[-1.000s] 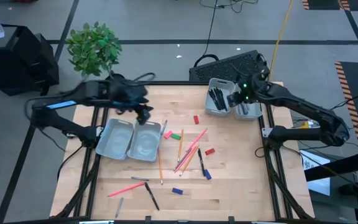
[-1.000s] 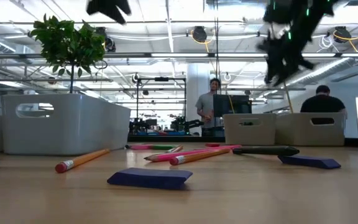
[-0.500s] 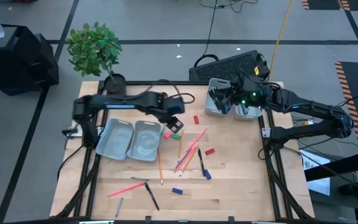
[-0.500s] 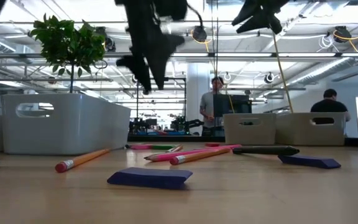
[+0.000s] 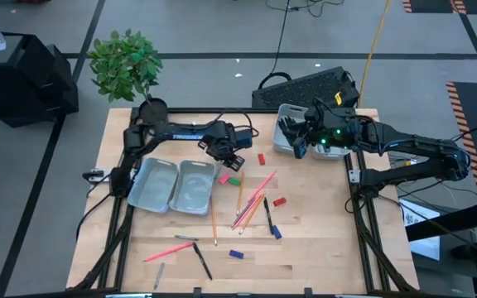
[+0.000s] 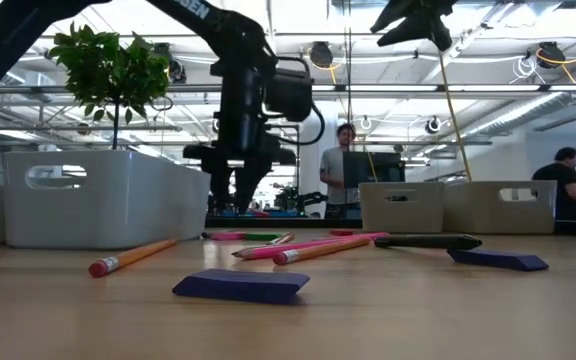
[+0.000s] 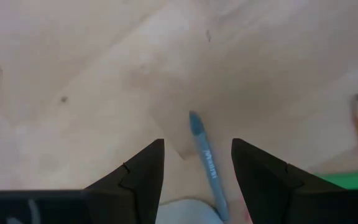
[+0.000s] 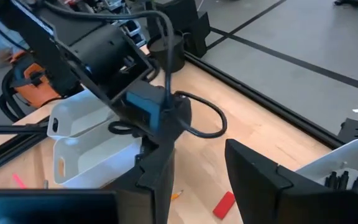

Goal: Sort crayons/erasers/pens/pencils in bins
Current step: Put the gray crayon into the top right gray bin

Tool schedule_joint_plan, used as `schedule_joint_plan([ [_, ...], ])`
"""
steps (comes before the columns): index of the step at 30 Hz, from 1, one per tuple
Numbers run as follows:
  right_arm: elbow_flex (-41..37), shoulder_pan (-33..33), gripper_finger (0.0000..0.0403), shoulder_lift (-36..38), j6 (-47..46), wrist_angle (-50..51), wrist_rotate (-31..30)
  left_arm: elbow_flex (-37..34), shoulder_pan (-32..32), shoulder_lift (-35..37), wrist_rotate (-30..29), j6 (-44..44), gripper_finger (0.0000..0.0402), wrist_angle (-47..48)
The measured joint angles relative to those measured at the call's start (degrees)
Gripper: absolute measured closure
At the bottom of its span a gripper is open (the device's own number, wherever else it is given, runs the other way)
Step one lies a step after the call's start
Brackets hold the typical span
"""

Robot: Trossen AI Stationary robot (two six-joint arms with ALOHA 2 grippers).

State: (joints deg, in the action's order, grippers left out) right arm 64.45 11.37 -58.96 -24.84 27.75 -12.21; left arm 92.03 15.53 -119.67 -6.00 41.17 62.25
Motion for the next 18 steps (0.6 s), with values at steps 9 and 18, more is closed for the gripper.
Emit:
schedule_joint_plan([
  [9,0.0,-0.3,0.0268,0.0,-0.6,-0.1,0.0,0.2,-0.4,-5.0,0.0,3.1,0.0242,-0.6],
  [18,0.0,-0.3,0.0268,0.0,-3.9,-1.1,0.3,0.3,-0.6,-5.6,2.8,3.6,0.0339,0.2],
])
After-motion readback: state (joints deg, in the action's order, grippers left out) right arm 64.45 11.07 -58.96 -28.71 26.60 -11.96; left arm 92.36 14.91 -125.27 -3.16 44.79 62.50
